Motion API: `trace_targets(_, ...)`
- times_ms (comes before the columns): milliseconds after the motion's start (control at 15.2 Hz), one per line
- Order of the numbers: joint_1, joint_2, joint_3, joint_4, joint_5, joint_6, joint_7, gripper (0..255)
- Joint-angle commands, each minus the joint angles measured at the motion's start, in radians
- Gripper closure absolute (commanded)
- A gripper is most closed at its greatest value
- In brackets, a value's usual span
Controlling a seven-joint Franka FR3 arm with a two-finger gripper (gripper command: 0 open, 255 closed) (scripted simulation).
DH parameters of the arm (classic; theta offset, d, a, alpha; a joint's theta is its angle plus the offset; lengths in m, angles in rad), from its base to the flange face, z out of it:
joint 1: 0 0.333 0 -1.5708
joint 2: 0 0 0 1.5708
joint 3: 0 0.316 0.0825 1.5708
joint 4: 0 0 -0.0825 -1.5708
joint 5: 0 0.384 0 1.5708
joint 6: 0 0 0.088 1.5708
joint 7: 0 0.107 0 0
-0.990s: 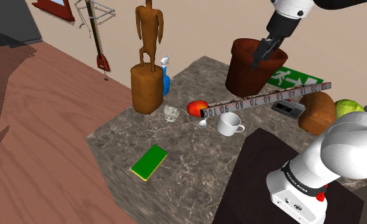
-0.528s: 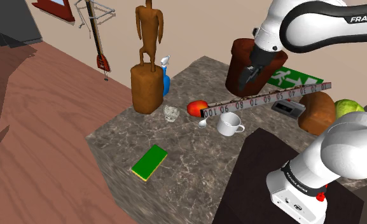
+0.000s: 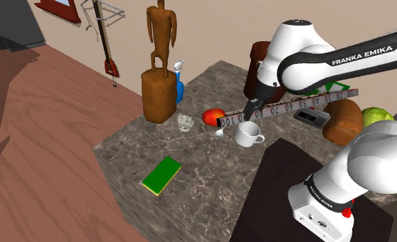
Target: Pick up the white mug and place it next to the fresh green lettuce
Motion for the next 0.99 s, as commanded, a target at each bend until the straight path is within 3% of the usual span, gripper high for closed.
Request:
trace_targets(0, -0.003, 0.074, 0.004, -0.03, -0.002, 0.097, 0.012, 0)
trace_targets(264, -0.006, 0.235, 0.022, -0.059, -0.007, 0.266, 0.049, 0)
trace_targets(792, -0.03, 0.38, 0.031, -0.073, -0.048, 0.424, 0.078, 0)
trace_targets(924, -0.03, 0.379, 0.031, -0.073, -0.048, 0.424, 0.078, 0)
